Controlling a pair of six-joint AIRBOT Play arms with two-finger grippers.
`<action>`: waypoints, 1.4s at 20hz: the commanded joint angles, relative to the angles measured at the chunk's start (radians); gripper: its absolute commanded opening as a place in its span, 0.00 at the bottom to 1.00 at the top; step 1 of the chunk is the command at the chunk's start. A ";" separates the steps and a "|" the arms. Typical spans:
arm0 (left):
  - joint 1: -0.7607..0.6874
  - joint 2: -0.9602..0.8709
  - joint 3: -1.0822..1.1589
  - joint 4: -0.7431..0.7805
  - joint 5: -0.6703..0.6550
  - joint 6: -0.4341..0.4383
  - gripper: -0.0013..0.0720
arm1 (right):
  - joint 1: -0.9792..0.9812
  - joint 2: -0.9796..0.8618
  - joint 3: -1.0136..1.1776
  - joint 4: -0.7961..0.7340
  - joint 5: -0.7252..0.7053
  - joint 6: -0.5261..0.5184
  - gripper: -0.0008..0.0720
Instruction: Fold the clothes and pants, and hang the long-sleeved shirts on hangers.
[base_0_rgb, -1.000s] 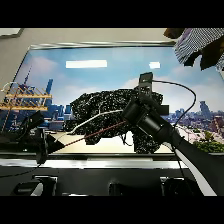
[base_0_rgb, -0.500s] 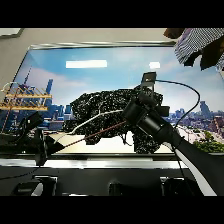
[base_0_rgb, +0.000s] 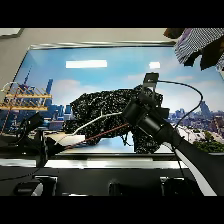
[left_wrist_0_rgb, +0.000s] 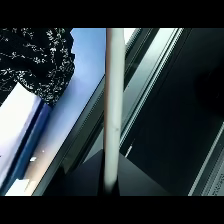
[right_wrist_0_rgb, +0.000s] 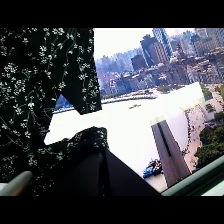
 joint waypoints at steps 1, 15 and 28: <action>0.003 0.009 0.005 0.001 -0.003 -0.011 0.06 | 0.000 0.002 0.000 0.000 0.051 0.003 0.05; 0.026 0.063 0.005 0.000 -0.026 -0.063 0.06 | 0.000 0.008 0.000 0.003 -0.021 0.083 0.05; -0.074 0.005 -0.017 0.011 0.152 0.006 0.06 | 0.001 0.076 0.025 0.099 -0.143 0.046 0.05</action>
